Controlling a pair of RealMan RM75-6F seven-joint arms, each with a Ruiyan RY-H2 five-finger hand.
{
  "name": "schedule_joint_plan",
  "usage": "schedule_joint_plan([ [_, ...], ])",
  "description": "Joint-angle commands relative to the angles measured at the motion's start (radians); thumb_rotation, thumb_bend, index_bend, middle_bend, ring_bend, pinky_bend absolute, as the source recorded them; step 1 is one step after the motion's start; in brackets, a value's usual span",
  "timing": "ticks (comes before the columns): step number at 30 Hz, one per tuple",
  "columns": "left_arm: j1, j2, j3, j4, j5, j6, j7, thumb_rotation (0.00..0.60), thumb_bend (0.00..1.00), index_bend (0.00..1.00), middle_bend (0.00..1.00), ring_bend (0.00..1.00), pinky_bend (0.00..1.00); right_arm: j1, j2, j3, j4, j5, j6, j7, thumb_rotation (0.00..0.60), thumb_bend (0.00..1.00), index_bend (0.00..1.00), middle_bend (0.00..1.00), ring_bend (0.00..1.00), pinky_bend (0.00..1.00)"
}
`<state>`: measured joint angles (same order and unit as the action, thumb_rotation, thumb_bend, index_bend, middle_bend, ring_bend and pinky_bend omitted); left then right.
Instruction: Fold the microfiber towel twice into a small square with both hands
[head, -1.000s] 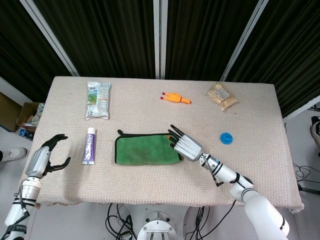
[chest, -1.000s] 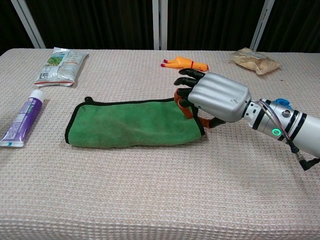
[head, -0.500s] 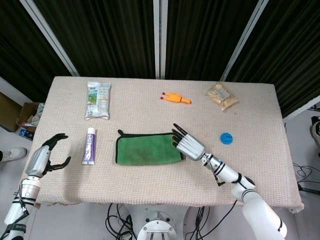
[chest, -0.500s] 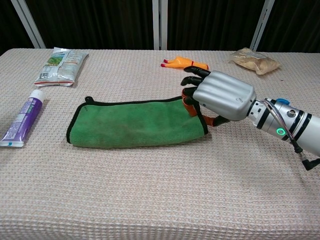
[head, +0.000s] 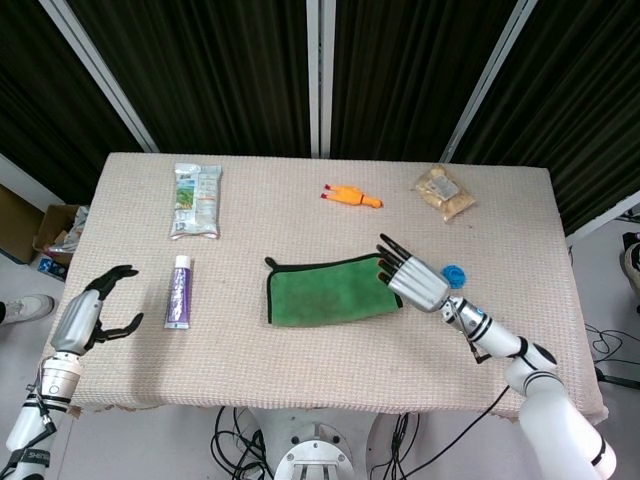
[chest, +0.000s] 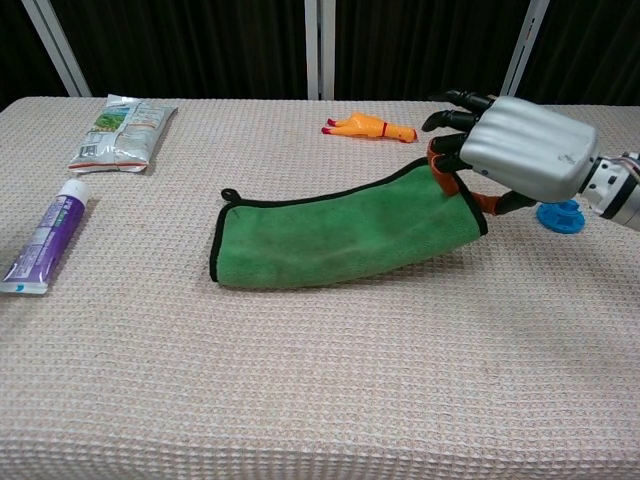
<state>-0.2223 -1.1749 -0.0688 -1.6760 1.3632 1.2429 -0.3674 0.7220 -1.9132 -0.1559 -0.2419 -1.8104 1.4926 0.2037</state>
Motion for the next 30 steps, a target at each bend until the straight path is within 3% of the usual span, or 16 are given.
schedule_joint_plan([
  [1, 0.004, 0.004, 0.002, -0.002, 0.005, 0.004, -0.003, 0.600, 0.29, 0.21, 0.12, 0.14, 0.14, 0.047, 0.036, -0.001, -0.051, -0.013, 0.024, -0.030, 0.600, 0.47, 0.90, 0.38, 0.17, 0.06],
  [13, 0.020, 0.012, 0.012, 0.009, 0.007, 0.006, -0.032, 0.600, 0.29, 0.21, 0.12, 0.14, 0.13, 0.264, -0.072, 0.053, -0.174, -0.025, -0.088, -0.120, 0.600, 0.47, 0.91, 0.39, 0.17, 0.06],
  [30, 0.031, 0.014, 0.023, 0.029, 0.027, 0.003, -0.072, 0.600, 0.29, 0.21, 0.12, 0.14, 0.14, 0.404, -0.239, 0.093, -0.100, 0.008, -0.278, -0.159, 0.600, 0.47, 0.90, 0.40, 0.17, 0.06],
])
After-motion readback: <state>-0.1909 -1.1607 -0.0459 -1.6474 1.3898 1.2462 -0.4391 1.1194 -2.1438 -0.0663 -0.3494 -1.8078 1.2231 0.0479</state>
